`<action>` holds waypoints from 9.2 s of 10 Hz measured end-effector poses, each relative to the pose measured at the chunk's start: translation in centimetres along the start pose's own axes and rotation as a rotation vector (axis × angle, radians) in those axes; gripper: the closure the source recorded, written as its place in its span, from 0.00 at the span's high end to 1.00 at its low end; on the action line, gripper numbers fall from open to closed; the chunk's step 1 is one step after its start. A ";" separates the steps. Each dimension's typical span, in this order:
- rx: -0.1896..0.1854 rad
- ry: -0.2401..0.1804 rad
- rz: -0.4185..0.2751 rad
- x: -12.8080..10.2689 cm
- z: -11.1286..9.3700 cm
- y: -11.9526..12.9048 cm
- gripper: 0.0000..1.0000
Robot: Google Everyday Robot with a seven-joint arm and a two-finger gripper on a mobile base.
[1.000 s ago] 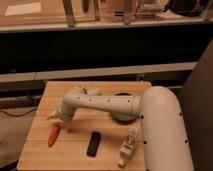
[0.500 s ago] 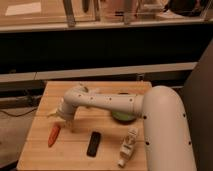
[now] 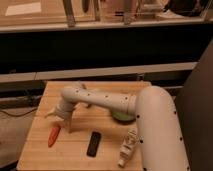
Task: Drag the pepper across the table
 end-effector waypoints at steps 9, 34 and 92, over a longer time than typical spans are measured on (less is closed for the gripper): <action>-0.119 0.024 -0.020 -1.7 2.3 -1.2 0.80; -0.343 0.031 0.006 -1.9 4.6 -0.2 0.12; -0.133 0.032 0.301 0.4 -5.5 9.7 0.00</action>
